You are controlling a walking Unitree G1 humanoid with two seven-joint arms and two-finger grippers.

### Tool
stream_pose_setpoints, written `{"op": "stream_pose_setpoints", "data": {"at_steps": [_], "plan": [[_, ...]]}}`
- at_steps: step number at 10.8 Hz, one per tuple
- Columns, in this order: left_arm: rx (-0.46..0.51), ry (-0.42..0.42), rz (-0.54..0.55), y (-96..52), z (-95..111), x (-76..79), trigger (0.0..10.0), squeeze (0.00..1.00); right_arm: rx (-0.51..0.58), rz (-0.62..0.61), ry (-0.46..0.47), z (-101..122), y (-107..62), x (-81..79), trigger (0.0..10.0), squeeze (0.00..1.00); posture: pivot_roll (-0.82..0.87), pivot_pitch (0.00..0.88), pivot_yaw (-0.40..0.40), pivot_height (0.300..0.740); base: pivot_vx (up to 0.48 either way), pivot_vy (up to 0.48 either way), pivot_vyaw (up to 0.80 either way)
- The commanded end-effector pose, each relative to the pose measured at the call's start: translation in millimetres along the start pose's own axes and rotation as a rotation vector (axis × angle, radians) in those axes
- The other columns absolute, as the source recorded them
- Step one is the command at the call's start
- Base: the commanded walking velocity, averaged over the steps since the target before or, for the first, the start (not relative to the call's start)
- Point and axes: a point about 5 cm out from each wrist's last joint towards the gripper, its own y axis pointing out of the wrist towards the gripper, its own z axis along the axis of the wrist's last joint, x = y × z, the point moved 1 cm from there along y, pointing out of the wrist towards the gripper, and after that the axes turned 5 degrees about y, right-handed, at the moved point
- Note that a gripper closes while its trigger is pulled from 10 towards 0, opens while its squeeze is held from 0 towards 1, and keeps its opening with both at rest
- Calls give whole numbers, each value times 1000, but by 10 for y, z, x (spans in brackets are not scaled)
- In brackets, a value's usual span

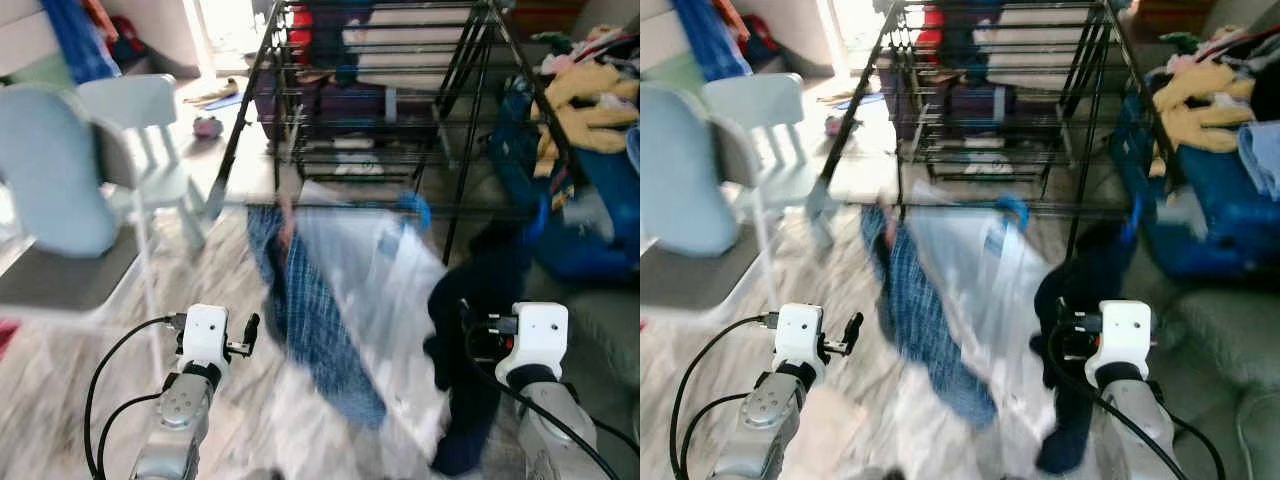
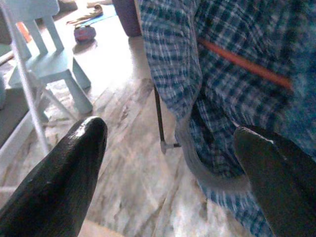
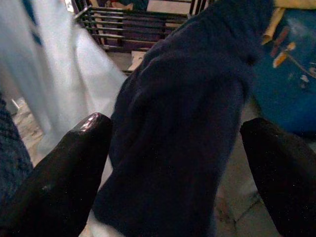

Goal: Hang hanger

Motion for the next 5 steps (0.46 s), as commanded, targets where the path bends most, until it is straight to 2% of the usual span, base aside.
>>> {"op": "stream_pose_setpoints", "data": {"at_steps": [1,2,4,5], "plan": [[-28,7,10,-8,-49,-30,10000,0,-20,-5,1,-40,-11,15,10000,651,-157,0,62,740,-442,0,0],[-29,6,10,-5,-49,-31,10000,0,-18,-11,0,-39,-13,23,10000,651,-157,0,63,740,-442,0,0],[-28,7,8,0,-48,-31,10000,0,0,-38,-13,-21,-21,50,10000,647,-160,0,65,740,0,0,0],[-28,9,6,5,-48,-30,10000,0,14,-52,-24,10,-14,76,10000,424,-161,0,66,740,0,0,0]]}}
